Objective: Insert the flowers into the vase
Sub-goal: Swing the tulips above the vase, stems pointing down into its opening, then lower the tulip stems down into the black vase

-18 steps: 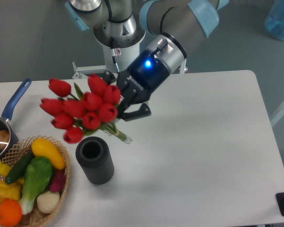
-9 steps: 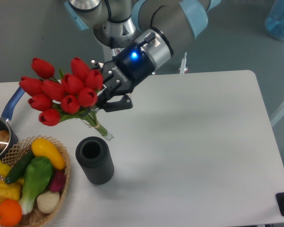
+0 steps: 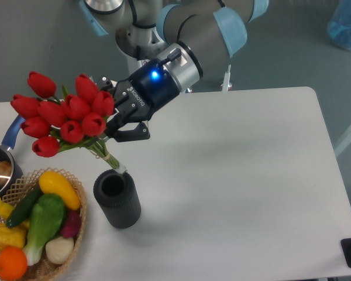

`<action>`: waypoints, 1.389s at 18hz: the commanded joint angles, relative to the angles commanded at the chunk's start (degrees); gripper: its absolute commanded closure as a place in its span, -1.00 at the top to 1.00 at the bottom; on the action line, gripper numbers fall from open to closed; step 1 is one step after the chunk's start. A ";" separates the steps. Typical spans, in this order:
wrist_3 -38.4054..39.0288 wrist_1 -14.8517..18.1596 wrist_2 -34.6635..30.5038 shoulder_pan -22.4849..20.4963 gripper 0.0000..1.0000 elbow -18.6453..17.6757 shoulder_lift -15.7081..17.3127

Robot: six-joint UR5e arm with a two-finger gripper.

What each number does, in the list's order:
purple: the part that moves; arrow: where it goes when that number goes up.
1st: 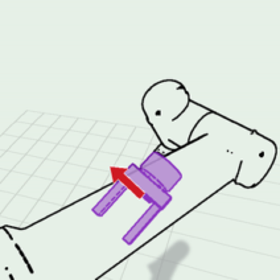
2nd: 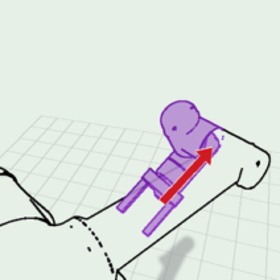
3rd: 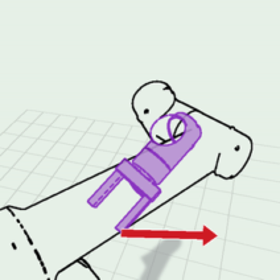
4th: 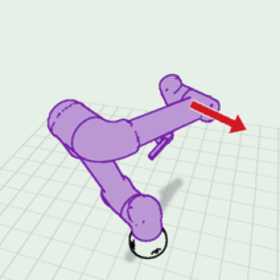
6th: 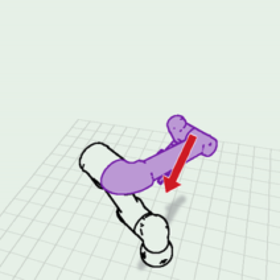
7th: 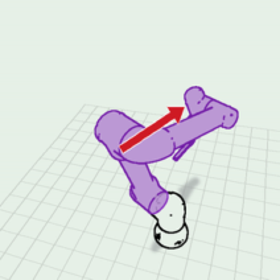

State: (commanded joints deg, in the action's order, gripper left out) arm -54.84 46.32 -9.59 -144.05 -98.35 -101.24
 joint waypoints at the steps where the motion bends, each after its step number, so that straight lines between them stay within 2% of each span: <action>1: -0.17 0.00 1.05 0.17 -0.58 0.09 -0.18; 2: -0.35 -0.09 2.89 0.18 -0.58 0.18 -0.97; 8: -0.53 -0.09 2.99 0.18 -0.59 2.02 -3.17; 17: -1.32 -0.09 2.91 0.00 -0.59 2.11 -3.87; 21: -2.72 -0.17 2.91 0.18 -0.58 1.15 -4.40; 25: -6.33 -0.09 2.82 0.35 -0.58 -1.84 -4.67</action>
State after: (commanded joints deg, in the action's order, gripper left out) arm -61.17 46.23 -6.77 -143.70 -100.19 -105.91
